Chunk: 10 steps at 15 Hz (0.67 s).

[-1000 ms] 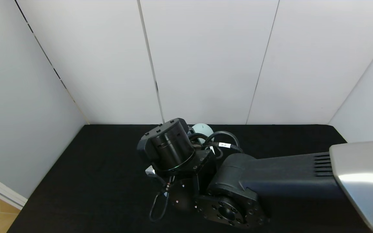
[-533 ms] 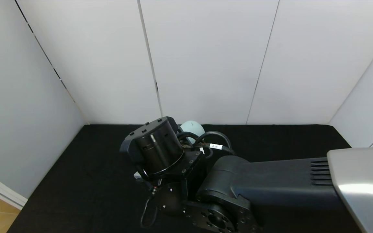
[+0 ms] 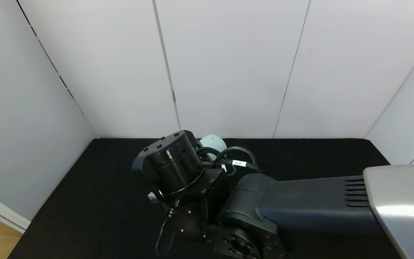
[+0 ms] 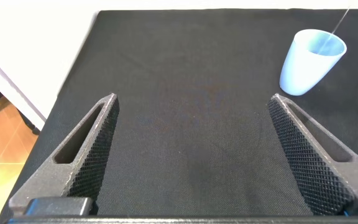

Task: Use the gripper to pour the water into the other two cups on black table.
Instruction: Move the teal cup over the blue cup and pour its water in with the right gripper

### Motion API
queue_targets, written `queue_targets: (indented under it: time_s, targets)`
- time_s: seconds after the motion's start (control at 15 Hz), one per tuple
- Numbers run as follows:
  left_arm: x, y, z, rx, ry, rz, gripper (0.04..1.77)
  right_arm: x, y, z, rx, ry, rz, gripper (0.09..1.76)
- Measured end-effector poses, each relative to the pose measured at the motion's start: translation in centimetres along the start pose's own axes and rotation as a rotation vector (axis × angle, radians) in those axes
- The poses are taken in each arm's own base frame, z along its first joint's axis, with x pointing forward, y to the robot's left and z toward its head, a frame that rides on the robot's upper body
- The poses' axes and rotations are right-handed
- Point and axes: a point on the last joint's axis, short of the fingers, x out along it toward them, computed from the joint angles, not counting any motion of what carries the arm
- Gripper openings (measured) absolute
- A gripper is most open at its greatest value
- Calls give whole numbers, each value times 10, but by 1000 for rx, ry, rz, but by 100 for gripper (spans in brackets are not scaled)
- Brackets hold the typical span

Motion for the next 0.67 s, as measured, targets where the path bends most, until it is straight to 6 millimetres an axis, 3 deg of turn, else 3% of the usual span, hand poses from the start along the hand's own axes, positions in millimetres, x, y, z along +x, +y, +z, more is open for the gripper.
queue_targets:
  time_s: [0.13, 0.4, 0.67]
  targets:
    - [0, 0, 0, -1, 0, 0, 172, 2, 0, -2, 65, 5, 2, 118]
    - [0, 0, 0, -1, 0, 0, 172, -1, 2, -7, 365, 9, 22, 118]
    - [0, 0, 0, -1, 0, 0, 172, -21, 19, -34, 746, 25, 242, 118]
